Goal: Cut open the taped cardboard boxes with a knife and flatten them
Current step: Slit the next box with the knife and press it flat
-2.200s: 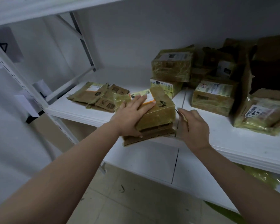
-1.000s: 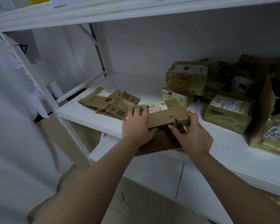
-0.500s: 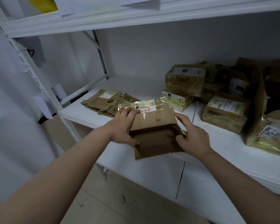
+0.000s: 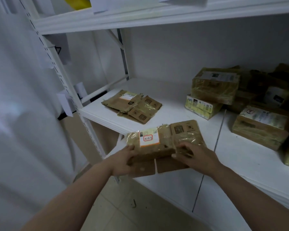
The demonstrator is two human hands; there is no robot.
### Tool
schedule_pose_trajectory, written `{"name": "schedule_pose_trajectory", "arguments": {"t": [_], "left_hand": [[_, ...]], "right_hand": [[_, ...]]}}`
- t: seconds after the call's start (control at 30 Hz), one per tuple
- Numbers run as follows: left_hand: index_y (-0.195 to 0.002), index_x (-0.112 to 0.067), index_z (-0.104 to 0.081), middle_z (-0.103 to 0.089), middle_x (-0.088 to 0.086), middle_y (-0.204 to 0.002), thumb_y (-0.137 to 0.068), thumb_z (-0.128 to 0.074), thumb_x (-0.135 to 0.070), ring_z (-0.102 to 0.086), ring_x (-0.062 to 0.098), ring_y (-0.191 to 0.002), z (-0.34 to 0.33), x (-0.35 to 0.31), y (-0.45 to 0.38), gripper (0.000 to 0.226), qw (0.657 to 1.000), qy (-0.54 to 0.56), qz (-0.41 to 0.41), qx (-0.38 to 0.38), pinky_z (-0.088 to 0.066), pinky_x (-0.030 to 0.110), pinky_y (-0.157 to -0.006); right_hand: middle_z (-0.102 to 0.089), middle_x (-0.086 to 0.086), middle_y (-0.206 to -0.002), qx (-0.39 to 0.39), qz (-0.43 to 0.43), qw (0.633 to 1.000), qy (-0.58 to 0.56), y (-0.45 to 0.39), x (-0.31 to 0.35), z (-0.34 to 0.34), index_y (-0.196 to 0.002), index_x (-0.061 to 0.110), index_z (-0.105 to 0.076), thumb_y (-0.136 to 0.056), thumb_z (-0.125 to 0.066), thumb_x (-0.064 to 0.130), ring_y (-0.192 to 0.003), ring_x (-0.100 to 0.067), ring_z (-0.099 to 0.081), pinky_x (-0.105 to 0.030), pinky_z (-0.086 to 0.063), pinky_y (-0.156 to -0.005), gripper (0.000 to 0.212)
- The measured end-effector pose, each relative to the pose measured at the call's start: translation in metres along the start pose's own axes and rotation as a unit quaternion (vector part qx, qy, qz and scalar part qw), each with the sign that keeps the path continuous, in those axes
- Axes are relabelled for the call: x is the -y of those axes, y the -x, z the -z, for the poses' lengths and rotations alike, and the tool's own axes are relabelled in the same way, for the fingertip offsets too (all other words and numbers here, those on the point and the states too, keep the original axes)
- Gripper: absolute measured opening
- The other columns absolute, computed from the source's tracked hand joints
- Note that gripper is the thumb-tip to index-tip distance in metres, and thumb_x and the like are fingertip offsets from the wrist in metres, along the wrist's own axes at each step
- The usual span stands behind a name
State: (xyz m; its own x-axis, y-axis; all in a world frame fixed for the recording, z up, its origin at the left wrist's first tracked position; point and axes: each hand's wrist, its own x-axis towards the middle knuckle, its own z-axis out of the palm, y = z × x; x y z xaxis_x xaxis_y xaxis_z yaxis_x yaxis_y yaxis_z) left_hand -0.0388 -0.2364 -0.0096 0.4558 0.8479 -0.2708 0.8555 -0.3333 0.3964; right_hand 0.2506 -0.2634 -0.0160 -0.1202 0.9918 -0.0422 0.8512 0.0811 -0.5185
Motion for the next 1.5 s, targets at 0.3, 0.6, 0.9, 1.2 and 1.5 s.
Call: {"name": "schedule_pose_trajectory", "arguments": {"t": [0.3, 0.6, 0.9, 1.2, 1.5], "left_hand": [[-0.139, -0.015, -0.040, -0.028, 0.013, -0.143, -0.081, -0.067, -0.055, -0.042, 0.027, -0.124, 0.003, -0.010, -0.025, 0.076, 0.968, 0.123, 0.160, -0.147, -0.041, 0.030, -0.101], [-0.134, -0.028, -0.041, -0.018, 0.008, -0.154, -0.070, -0.080, -0.048, -0.031, 0.031, -0.136, 0.013, -0.037, -0.056, 0.078, 0.974, 0.119, 0.046, -0.187, -0.036, 0.045, -0.111], [-0.148, -0.032, -0.028, -0.002, 0.007, -0.161, -0.082, -0.062, -0.059, 0.002, 0.039, -0.147, 0.021, -0.066, -0.112, 0.078, 0.987, -0.139, 0.035, -0.078, -0.010, 0.070, -0.109], [-0.151, -0.042, 0.006, 0.013, 0.000, -0.162, -0.091, -0.013, -0.070, 0.018, 0.027, -0.147, -0.026, -0.082, -0.138, 0.069, 0.977, -0.195, -0.046, -0.077, 0.002, 0.065, -0.113], [-0.150, -0.045, 0.008, 0.011, -0.001, -0.162, -0.089, -0.008, -0.070, 0.015, 0.028, -0.148, -0.039, -0.078, -0.142, 0.068, 0.972, -0.200, -0.041, -0.117, -0.001, 0.063, -0.113]], "right_hand": [[-0.064, 0.013, -0.110, -0.094, -0.048, 0.991, 0.089, -0.018, 0.012, 0.002, -0.106, 0.042, -0.057, -0.089, -0.048, 0.058, -0.095, -0.015, -0.060, -0.027, -0.046, -0.070, 0.025], [-0.067, -0.013, -0.096, -0.319, -0.003, 0.946, 0.058, -0.015, 0.002, 0.005, -0.112, 0.013, -0.062, -0.090, -0.055, 0.012, -0.077, -0.035, -0.063, -0.033, -0.044, -0.061, 0.023], [-0.005, 0.005, -0.160, -0.051, -0.094, 0.982, 0.155, -0.024, -0.043, 0.013, -0.150, 0.037, -0.012, -0.100, -0.034, 0.030, -0.147, -0.021, 0.008, -0.054, -0.002, -0.116, 0.056], [0.004, 0.011, -0.159, -0.039, -0.133, 0.981, 0.136, -0.037, -0.036, 0.009, -0.149, 0.043, -0.006, -0.099, -0.024, 0.046, -0.146, -0.021, 0.011, -0.067, 0.002, -0.109, 0.053], [0.012, 0.011, -0.159, 0.005, -0.144, 0.964, 0.225, -0.048, -0.035, -0.002, -0.149, 0.038, 0.002, -0.098, -0.025, 0.042, -0.145, -0.025, 0.016, -0.072, 0.002, -0.105, 0.058]]}}
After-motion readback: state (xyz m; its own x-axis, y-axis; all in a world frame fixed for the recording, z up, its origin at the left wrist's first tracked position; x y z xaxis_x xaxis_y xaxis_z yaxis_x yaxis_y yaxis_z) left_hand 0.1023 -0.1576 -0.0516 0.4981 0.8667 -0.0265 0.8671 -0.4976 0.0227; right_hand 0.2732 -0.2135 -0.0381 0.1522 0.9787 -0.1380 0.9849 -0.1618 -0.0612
